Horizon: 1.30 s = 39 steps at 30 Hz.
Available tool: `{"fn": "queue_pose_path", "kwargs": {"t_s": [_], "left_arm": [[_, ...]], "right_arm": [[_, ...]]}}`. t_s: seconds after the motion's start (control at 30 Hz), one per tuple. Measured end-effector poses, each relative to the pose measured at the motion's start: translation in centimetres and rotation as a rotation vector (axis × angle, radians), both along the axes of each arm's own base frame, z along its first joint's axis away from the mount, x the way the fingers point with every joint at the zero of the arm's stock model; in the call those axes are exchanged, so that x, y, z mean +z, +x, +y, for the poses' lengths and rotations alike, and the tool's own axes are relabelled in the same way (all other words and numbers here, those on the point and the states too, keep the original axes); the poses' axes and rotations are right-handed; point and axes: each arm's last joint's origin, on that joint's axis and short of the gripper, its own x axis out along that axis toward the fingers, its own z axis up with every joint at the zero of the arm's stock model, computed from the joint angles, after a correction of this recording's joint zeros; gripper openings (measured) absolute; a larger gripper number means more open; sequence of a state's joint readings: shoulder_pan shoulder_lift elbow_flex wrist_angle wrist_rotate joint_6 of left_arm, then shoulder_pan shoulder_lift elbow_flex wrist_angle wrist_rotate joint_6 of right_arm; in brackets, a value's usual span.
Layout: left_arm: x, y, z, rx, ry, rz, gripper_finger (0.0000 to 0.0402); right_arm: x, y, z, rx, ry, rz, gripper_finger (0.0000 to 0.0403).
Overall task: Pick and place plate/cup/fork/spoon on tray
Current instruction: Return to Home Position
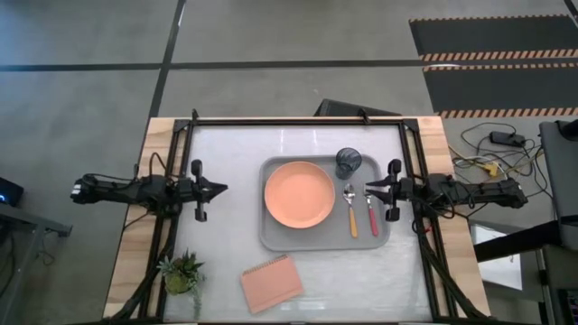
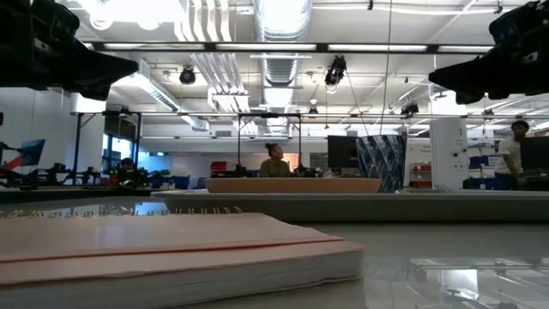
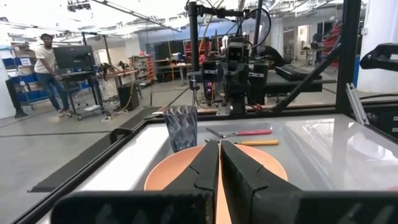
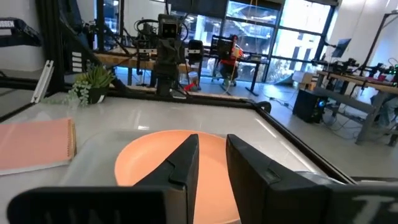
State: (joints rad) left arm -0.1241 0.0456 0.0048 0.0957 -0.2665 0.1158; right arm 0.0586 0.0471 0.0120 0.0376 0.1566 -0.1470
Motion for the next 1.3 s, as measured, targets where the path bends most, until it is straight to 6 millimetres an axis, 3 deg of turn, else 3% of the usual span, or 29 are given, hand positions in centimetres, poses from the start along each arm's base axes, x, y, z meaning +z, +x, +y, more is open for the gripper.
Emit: {"fn": "queue_pose_path", "kwargs": {"t_s": [1.3], "left_arm": [[-0.06, 0.04, 0.0, 0.0, 0.001, 0.006, 0.0]], "right_arm": [[-0.07, 0.01, 0.0, -0.001, 0.007, 0.003, 0.0078]]}}
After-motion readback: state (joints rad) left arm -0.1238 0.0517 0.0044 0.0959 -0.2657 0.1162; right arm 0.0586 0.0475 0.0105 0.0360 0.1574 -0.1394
